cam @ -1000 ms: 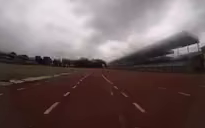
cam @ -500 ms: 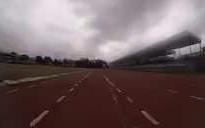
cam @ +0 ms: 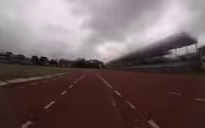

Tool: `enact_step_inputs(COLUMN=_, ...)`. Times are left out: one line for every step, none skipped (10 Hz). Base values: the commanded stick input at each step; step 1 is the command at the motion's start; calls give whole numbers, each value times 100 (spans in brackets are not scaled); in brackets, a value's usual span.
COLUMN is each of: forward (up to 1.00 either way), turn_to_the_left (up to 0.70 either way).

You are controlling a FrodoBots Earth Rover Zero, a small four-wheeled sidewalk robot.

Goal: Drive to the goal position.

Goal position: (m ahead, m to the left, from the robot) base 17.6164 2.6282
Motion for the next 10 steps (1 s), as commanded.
enact_step_inputs(forward=70, turn_to_the_left=0)
enact_step_inputs(forward=70, turn_to_the_left=0)
enact_step_inputs(forward=70, turn_to_the_left=0)
enact_step_inputs(forward=70, turn_to_the_left=0)
enact_step_inputs(forward=70, turn_to_the_left=0)
enact_step_inputs(forward=70, turn_to_the_left=0)
enact_step_inputs(forward=70, turn_to_the_left=0)
enact_step_inputs(forward=70, turn_to_the_left=0)
enact_step_inputs(forward=70, turn_to_the_left=0)
enact_step_inputs(forward=70, turn_to_the_left=0)
